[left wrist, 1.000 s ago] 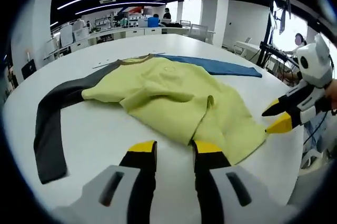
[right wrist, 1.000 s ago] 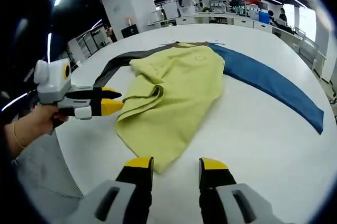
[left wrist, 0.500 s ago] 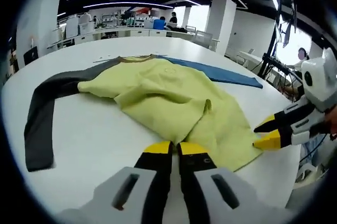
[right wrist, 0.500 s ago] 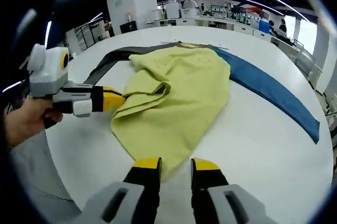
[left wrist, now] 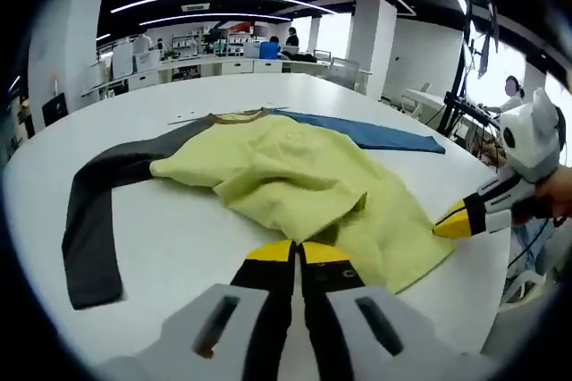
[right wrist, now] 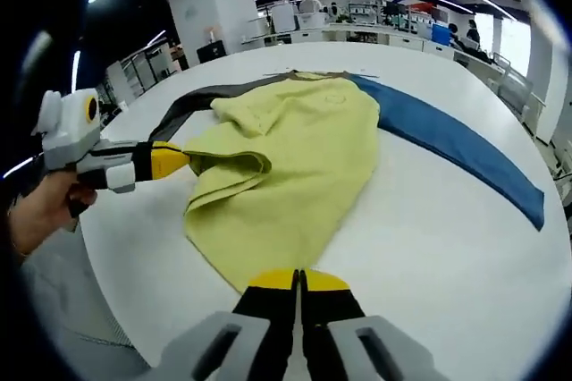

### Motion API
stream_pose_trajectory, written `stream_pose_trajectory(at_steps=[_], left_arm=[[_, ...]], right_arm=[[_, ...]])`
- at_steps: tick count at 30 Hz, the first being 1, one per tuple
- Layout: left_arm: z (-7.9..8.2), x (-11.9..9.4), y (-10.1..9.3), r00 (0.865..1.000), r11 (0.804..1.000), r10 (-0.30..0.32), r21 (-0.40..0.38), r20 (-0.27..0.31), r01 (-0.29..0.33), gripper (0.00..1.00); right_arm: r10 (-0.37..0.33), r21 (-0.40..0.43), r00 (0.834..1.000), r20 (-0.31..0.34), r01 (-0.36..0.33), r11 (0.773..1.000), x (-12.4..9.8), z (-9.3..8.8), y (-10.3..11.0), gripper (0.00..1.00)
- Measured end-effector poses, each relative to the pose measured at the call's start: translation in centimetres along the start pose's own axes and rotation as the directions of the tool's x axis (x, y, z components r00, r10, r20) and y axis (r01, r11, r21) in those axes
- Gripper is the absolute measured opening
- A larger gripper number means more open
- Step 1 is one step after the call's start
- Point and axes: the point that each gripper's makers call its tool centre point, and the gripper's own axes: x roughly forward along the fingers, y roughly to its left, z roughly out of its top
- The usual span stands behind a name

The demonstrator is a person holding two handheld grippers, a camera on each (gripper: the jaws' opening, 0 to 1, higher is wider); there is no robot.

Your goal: Fold the garment on the visible template until the final outline fits inside the template.

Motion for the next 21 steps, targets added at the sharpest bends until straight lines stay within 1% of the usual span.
stream_pose_trajectory(at_steps=[3,9,14,21], left_arm=[[0.2,-0.8,0.4,1.0,1.0,0.008,-0.014,0.005,-0.008,0.0],[0.1,-2.3,1.0,1.0,1.0,0.025,0.003,-0.007,-0.025,0.0],[-0.3,-3.9,1.8,0.998,0.998,0.053,0.026,-0.027,-0.052,0.0],[-1.3,-6.3,3.0,0.993,0.991,0.101,0.093,-0.059,-0.096,0.0]], right_arm=[[-0.002,-0.006,1.0,0.0,0.002,1.0,-0.5,-0.1,-0.3,0.0],[-0.006,-0.01,1.0,0.009,0.006,1.0,-1.7,0.0,-1.0,0.0],[-0.009,-0.004,1.0,0.013,0.009,1.0,-2.5,0.1,-1.6,0.0],[-0.017,0.007,1.0,0.004,0.017,1.0,-3.2,-0.4,-2.8,0.0]])
